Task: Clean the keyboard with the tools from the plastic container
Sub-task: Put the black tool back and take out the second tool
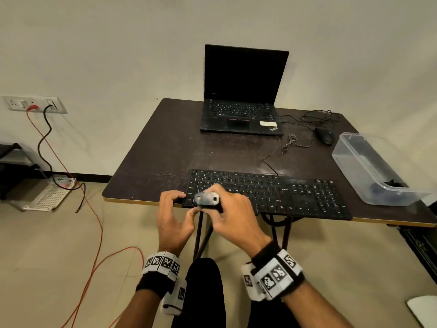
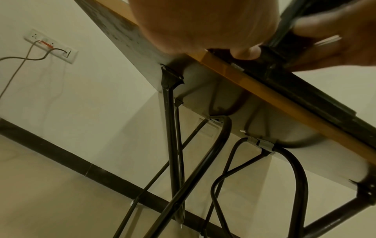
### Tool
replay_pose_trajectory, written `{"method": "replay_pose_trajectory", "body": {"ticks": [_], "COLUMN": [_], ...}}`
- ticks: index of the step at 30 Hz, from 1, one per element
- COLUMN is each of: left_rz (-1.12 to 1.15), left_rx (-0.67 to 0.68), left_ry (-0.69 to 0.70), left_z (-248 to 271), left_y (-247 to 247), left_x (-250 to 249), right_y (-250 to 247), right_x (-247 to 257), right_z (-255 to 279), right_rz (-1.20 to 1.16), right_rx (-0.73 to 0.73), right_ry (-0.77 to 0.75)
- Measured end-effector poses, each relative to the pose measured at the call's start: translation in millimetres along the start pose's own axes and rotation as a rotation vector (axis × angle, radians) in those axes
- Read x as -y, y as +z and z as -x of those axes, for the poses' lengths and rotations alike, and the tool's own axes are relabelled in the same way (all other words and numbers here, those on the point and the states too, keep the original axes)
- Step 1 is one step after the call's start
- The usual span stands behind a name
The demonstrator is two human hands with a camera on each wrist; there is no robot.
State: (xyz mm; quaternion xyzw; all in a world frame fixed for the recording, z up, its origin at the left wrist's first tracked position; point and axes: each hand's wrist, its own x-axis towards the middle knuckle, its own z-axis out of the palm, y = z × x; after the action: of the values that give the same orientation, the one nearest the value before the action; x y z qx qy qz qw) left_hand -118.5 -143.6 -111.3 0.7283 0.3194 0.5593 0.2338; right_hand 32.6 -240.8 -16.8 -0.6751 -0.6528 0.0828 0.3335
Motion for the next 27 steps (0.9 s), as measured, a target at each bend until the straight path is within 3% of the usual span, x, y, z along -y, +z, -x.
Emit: {"method": "replay_pose_trajectory", "body": {"ticks": [6, 20, 24, 27], "left_rz": [0.004, -0.055, -0.078, -0.207], "left_rx": [0.032, 0.021, 0.051, 0.095], "left_ry": [-0.013, -0.047, -0.073, 0.051], "left_z": [-2.1, -1.6, -2.9, -2.0], "left_y": [-2.9, -1.2, -1.4, 11.9], "left_x": [-4.4, -8.2, -20.1, -45.9], "right_y": [10.9, -158.2, -159.4, -143.6], "right_x": [16.7, -131.5, -138.8, -130.6], "right_z": [-11.6, 125.4, 132.5, 122.2], "right_rz": [0.050, 0.208, 0.143, 0.012], "right_rx": [0.036, -0.246, -0.283, -0.311], "right_ry": [0.005, 0.380, 0.370, 0.322]}}
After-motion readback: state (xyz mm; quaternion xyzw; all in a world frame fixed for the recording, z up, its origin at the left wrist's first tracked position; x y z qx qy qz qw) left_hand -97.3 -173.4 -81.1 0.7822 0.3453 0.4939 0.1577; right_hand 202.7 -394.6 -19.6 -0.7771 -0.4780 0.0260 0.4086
